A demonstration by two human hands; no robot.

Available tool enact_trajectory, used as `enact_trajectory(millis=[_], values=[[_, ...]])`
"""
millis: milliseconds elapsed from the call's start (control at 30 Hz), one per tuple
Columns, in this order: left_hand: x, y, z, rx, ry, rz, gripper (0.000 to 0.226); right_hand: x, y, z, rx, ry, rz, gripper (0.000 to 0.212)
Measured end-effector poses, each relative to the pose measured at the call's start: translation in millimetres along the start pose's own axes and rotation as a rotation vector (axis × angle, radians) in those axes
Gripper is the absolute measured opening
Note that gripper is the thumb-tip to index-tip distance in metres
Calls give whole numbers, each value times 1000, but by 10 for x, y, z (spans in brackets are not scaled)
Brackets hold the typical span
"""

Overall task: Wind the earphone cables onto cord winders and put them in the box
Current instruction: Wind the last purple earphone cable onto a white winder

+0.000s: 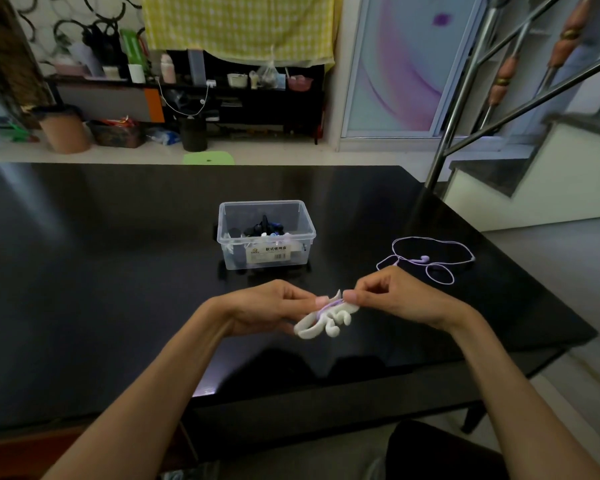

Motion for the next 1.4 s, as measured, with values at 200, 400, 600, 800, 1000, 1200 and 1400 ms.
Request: enact_trajectory(millis=[200, 400, 600, 800, 1000, 1200, 1400], values=[[-96, 117, 10, 90, 52, 27, 17, -10, 37, 45, 172, 47, -141, 39], [-136, 226, -50, 88, 83, -92, 13, -55, 70, 18, 278, 63, -215, 35], [-186, 227, -31, 86, 143, -168, 16, -239, 58, -99, 284, 148, -284, 48], [-135, 103, -39, -75, 186, -86, 24, -350, 99, -203, 97, 234, -306, 52], [-61, -10, -114, -442, 253, 117, 24, -210, 180, -276, -293, 124, -365, 22], [9, -150, -168, -754, 246, 461, 26, -19, 335, -359, -449, -22, -371, 21], [101, -227, -102, -936, 231, 373, 14, 43, 337, -332, -516, 30, -328, 15]])
Point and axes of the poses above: each hand's wrist, its own z-axis away from the middle knuckle, its own y-axis out of the palm, x = y × z, the point moved 3 cm from there along -z, towards the middle knuckle, and after that the axes turned 14 degrees about y, right-handed, at the moved point
